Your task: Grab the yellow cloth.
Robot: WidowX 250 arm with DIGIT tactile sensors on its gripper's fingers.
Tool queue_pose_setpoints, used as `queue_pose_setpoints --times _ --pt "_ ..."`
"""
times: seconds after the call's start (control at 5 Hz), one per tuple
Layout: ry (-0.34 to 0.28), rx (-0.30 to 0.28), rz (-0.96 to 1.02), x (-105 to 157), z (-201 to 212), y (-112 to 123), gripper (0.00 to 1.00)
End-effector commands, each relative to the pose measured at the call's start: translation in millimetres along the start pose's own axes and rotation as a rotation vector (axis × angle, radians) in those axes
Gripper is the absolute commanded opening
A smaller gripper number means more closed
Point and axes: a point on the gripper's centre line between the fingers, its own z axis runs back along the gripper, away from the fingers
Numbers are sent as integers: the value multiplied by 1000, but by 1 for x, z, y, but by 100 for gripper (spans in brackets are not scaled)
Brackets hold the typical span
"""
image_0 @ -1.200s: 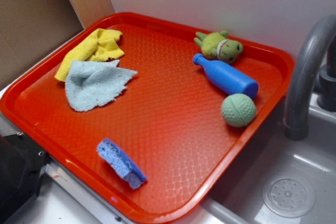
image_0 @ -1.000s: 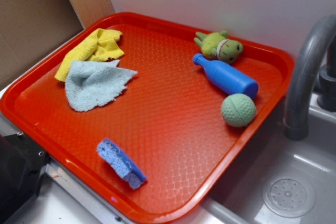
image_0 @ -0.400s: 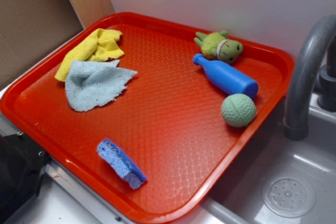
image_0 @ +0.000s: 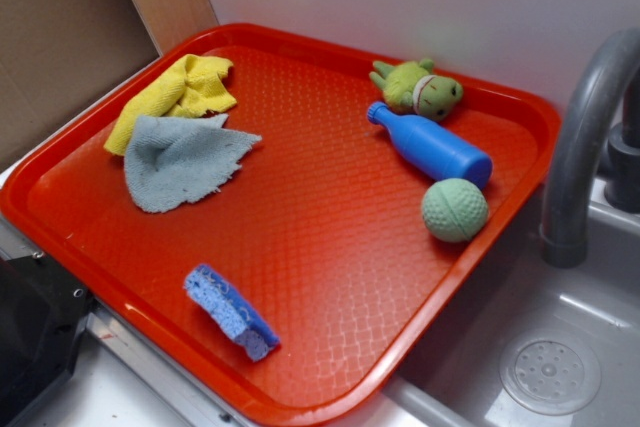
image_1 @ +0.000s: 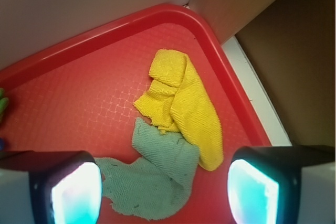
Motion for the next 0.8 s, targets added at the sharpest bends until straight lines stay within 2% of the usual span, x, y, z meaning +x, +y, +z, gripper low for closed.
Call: queue_pose_setpoints --times 0.0,0.2,0.4,0.6 --pt "-51 -20 28 7 14 10 100" --pt "-51 -20 28 7 14 10 100" --pt "-70 -41 -42 16 -12 15 100" --pt "-97 -129 -127 10 -14 23 100"
